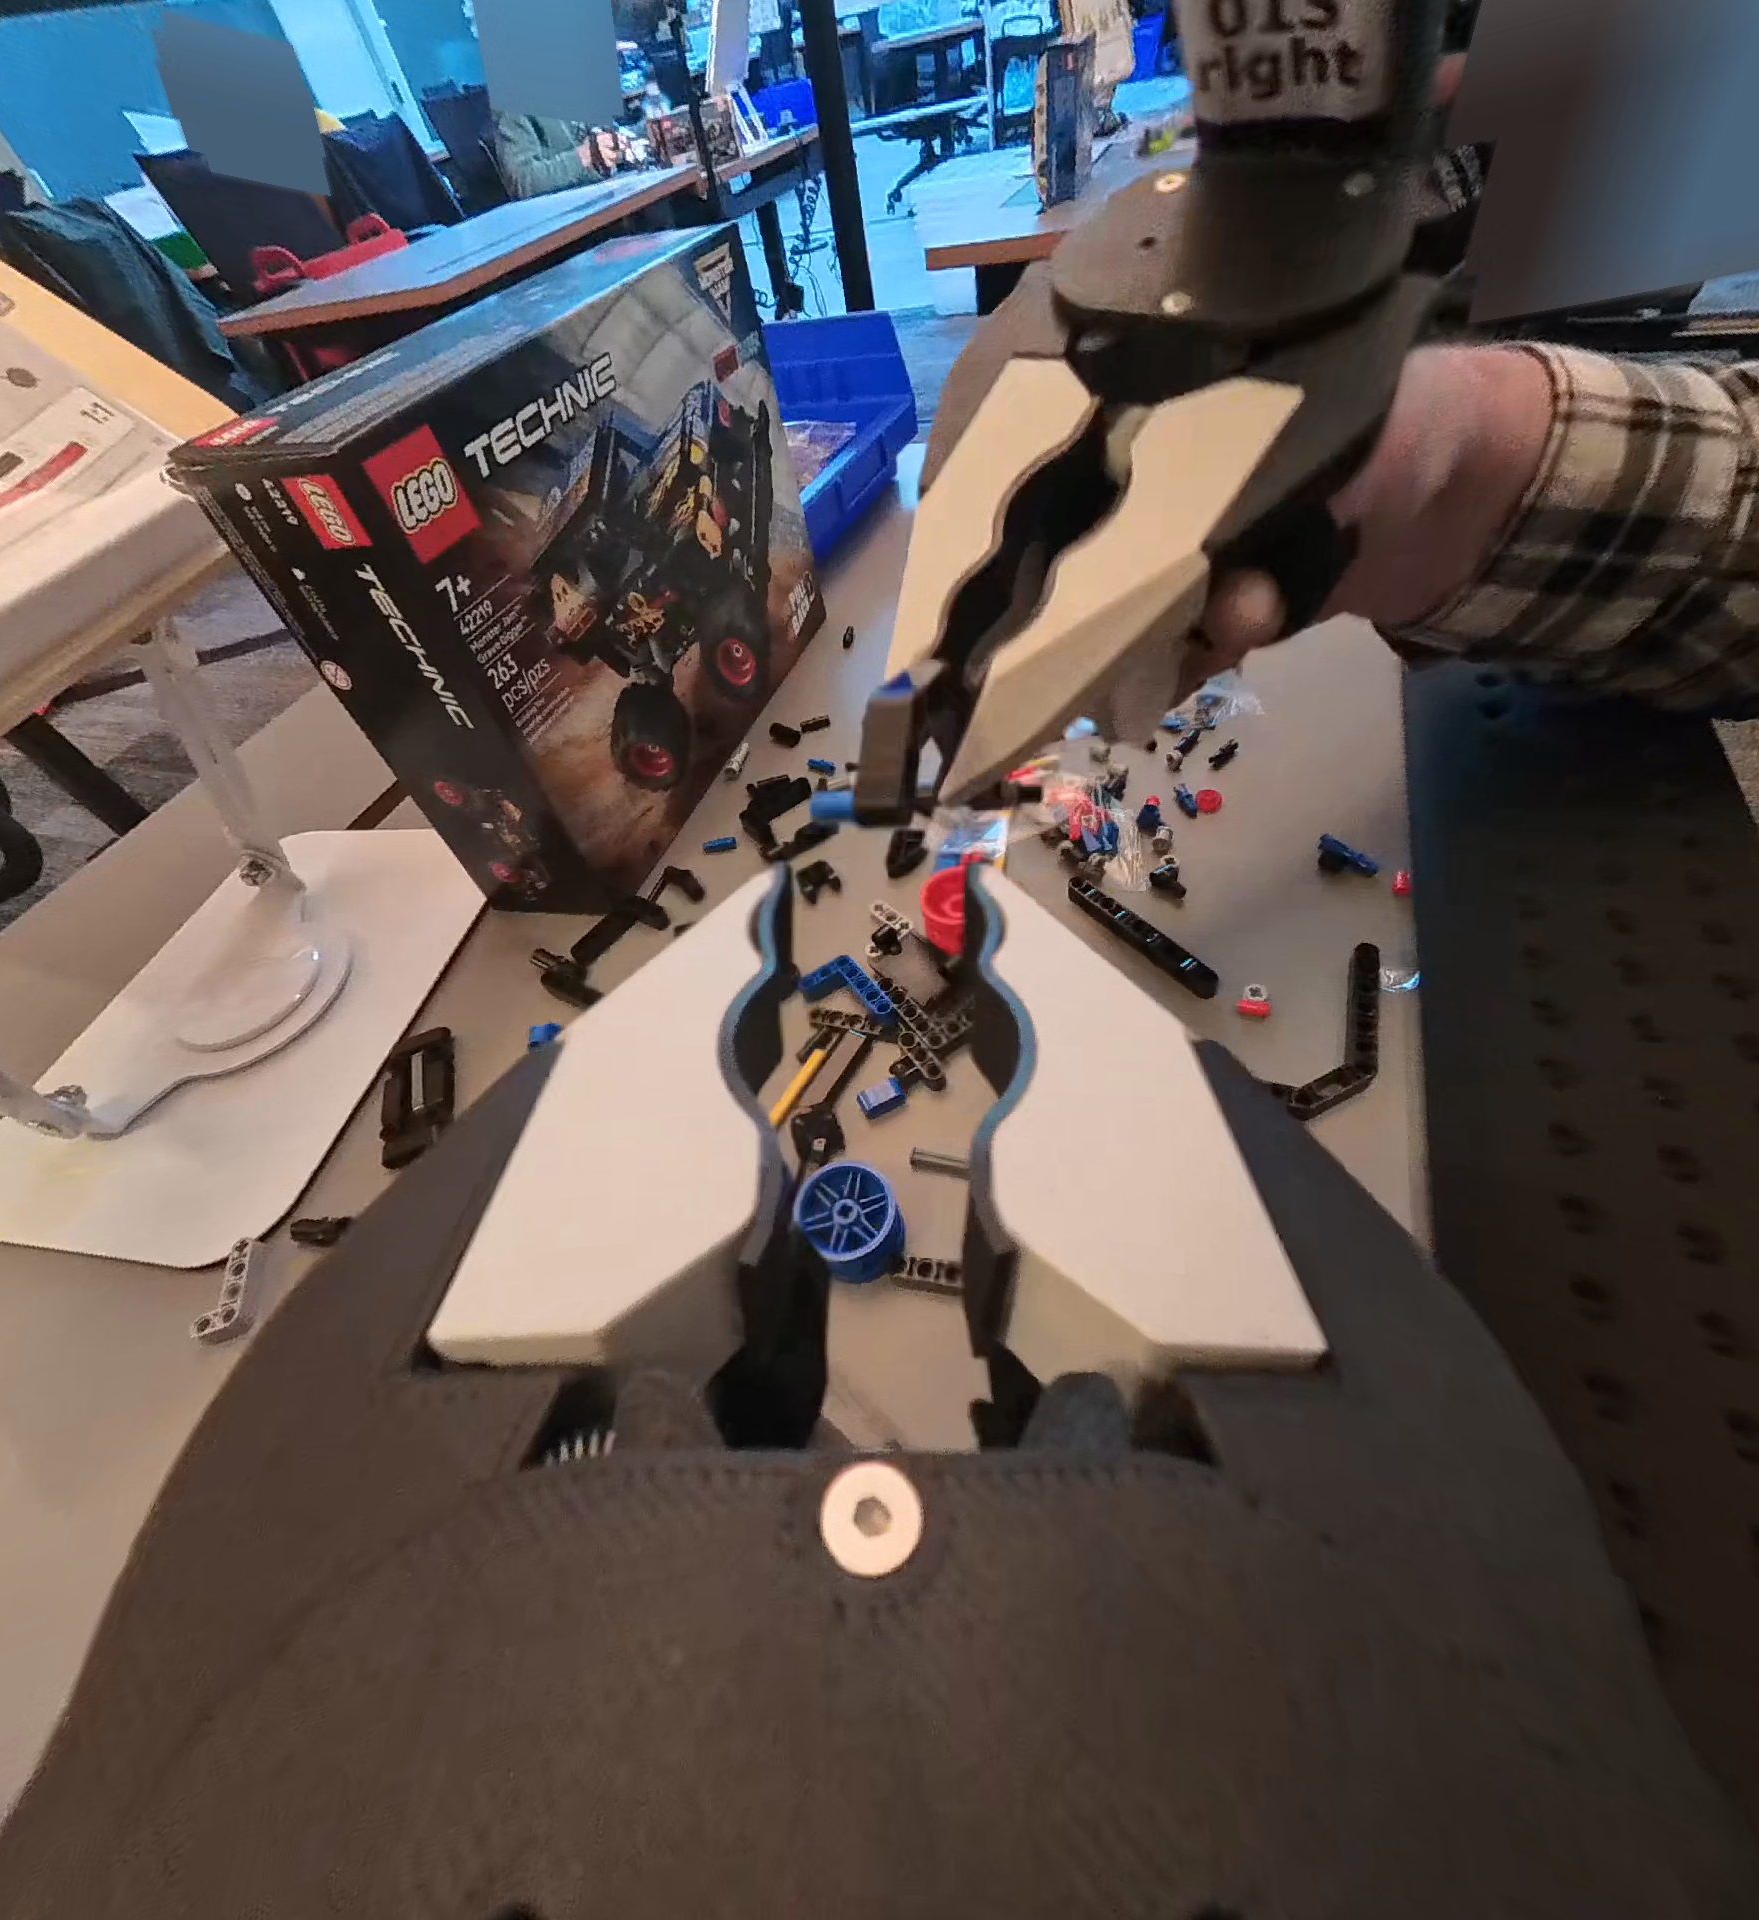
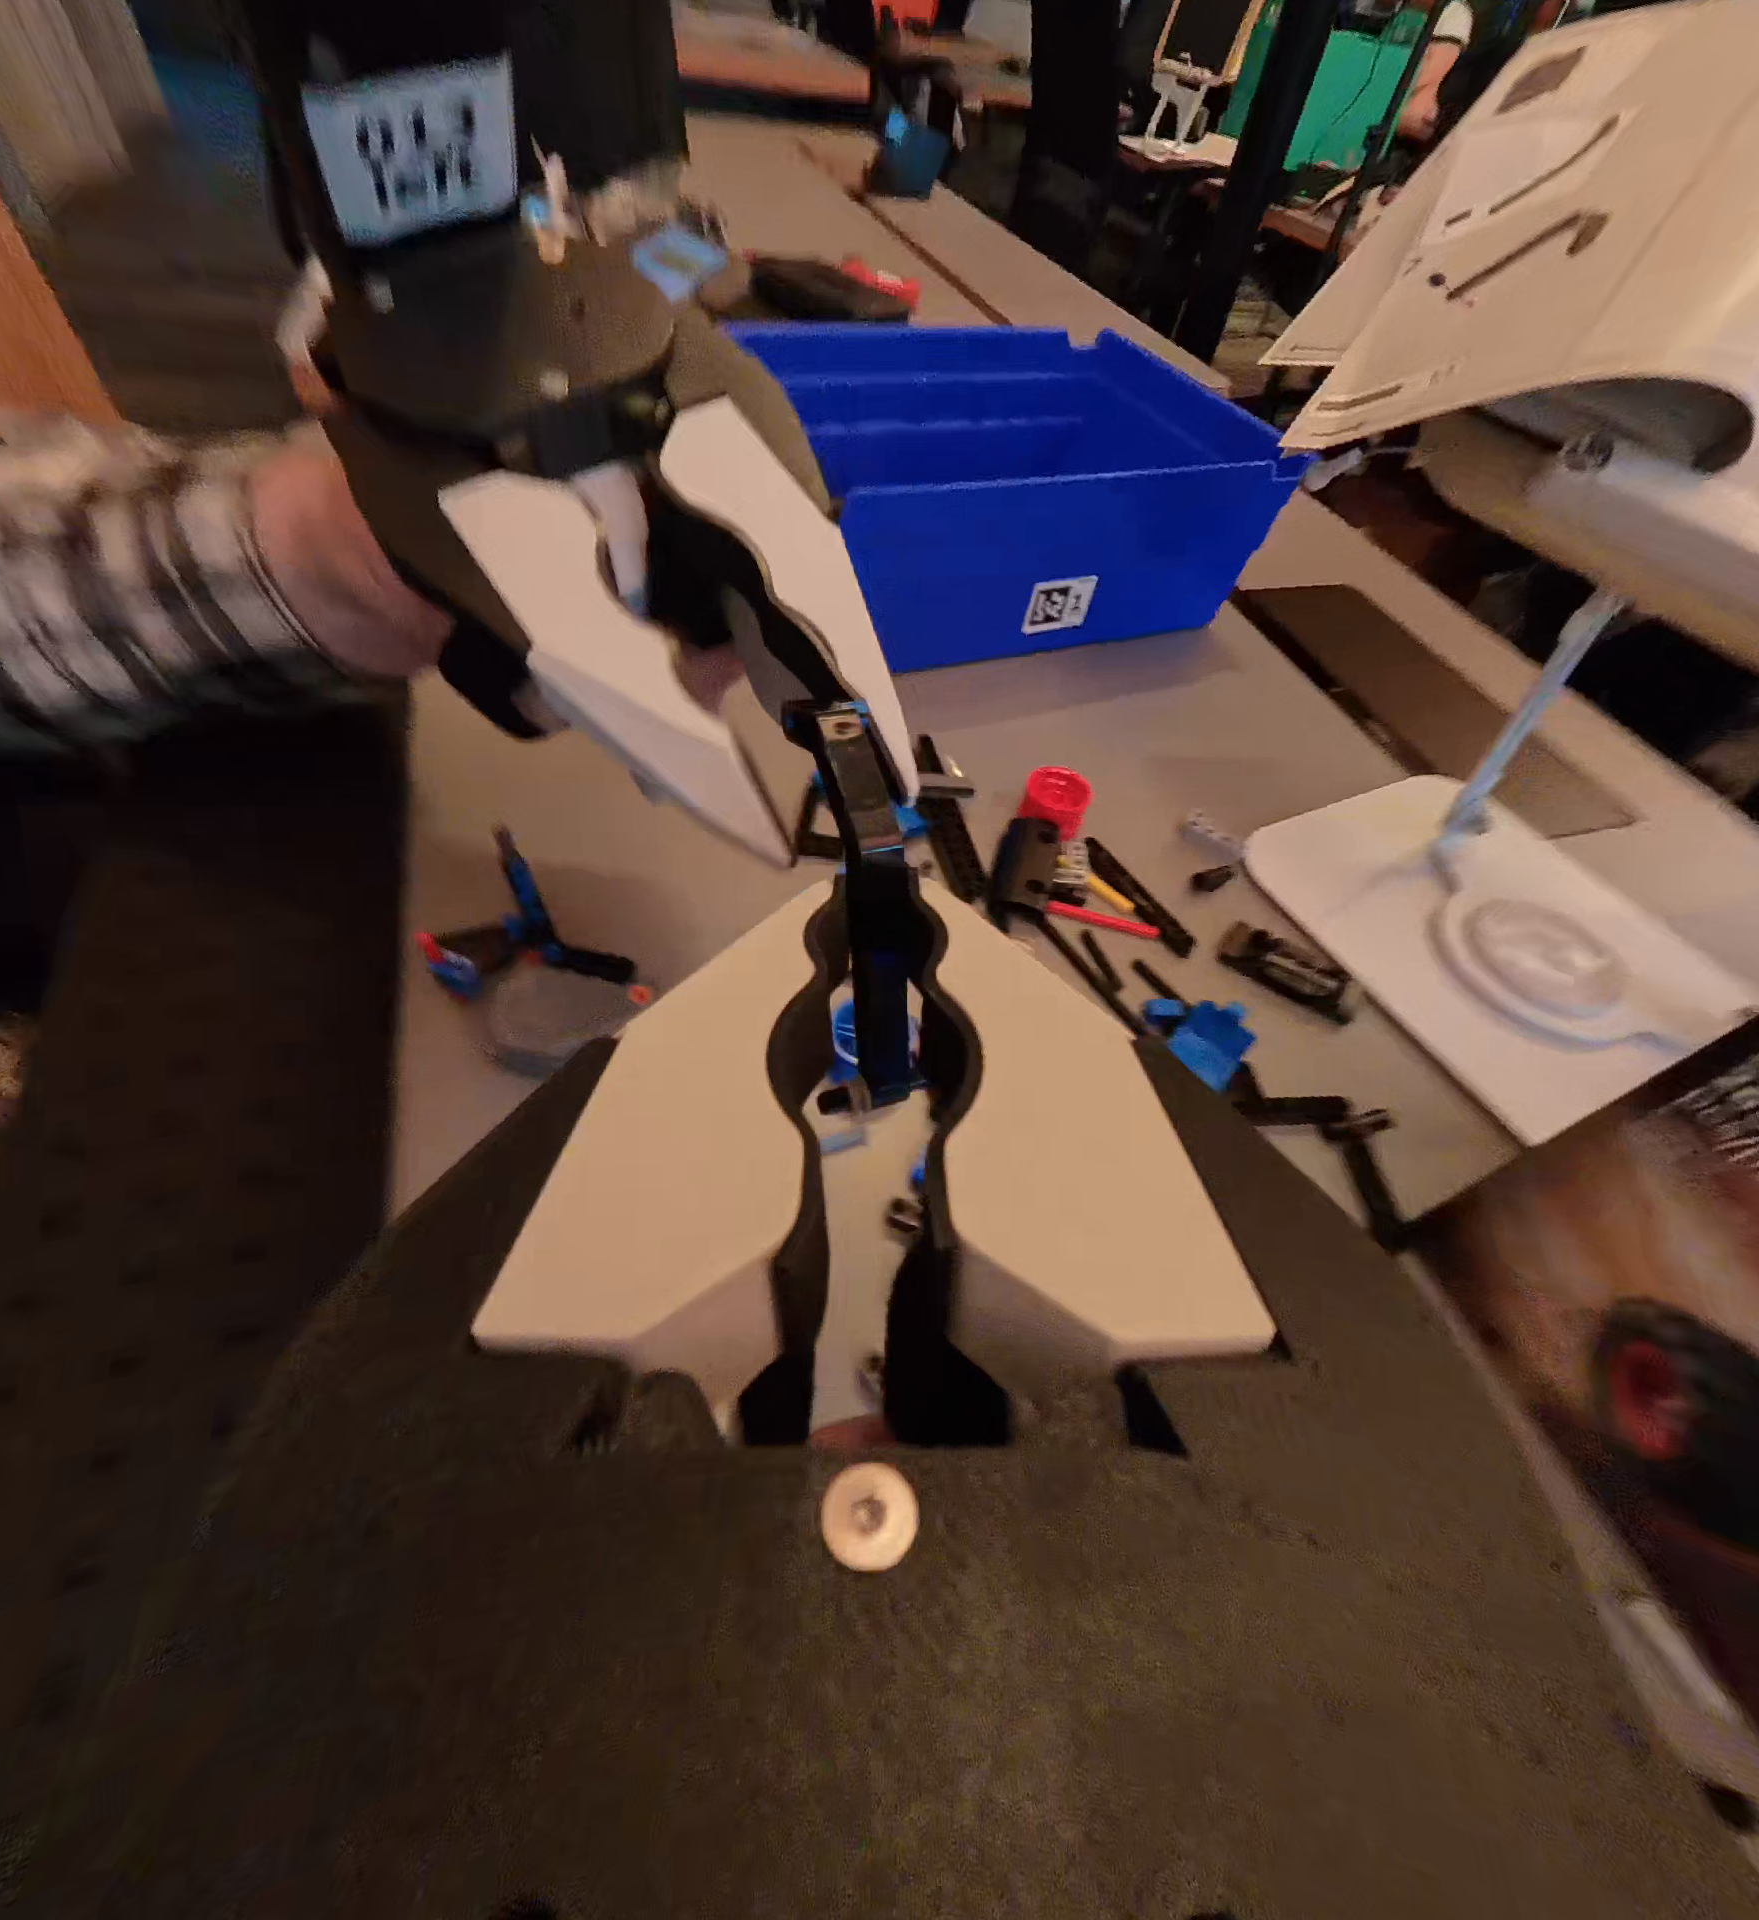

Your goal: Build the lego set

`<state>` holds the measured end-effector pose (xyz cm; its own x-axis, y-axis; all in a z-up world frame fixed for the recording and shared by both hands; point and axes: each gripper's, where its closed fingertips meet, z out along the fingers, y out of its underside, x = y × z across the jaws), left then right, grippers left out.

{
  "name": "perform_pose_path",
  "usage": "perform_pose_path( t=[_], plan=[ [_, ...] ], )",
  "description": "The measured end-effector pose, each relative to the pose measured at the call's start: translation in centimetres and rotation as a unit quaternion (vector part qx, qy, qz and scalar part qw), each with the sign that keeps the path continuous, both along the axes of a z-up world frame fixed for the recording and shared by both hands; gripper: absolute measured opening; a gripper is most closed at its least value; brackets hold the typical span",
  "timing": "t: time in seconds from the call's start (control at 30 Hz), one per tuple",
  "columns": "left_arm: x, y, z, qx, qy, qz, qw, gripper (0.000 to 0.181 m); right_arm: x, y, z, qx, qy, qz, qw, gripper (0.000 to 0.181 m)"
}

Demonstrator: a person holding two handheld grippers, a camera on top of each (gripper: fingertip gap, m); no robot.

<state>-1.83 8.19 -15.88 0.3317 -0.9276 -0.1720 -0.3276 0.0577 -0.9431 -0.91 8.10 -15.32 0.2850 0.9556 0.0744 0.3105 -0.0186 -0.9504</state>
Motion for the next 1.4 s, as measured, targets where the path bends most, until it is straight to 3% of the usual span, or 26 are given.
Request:
perform_pose_path(
  t=[0.17, 0.4, 0.6, 0.7, 0.97, 1.13, 1.4],
  plan=[
    [-0.9, 0.0, 0.2, 0.012, 0.003, 0.0, 1.0, 0.036, 0.7, -0.3, -0.1, -0.103, 0.041, 0.017, 0.994, 0.007],
    [-2.7, -1.7, -0.6, 0.091, 0.078, 0.005, 0.993, 0.034, 0.3, -1.7, -1.4, -0.163, 0.042, 0.04, 0.985, 0.007],
    [-4.0, -2.7, -2.9, 0.135, 0.172, 0.008, 0.976, 0.033, -0.6, -2.9, -3.0, -0.209, 0.023, 0.061, 0.976, 0.008],
    [-5.0, -4.3, -4.1, 0.084, 0.184, -0.022, 0.979, 0.034, -0.8, -3.4, -3.9, -0.22, 0.009, 0.066, 0.973, 0.008],
    [-8.7, -7.0, -6.4, 0.002, 0.202, -0.03, 0.979, 0.037, -0.6, -4.7, -7.9, -0.243, -0.09, 0.08, 0.963, 0.008],
    [-9.6, -7.8, -8.8, -0.019, 0.223, -0.023, 0.974, 0.038, -0.1, -5.3, -10.5, -0.276, -0.146, 0.096, 0.945, 0.007],
    [-10.3, -8.0, -10.5, -0.037, 0.231, -0.018, 0.972, 0.036, 0.5, -5.8, -13.3, -0.277, -0.228, 0.103, 0.928, 0.008]
  ],
)
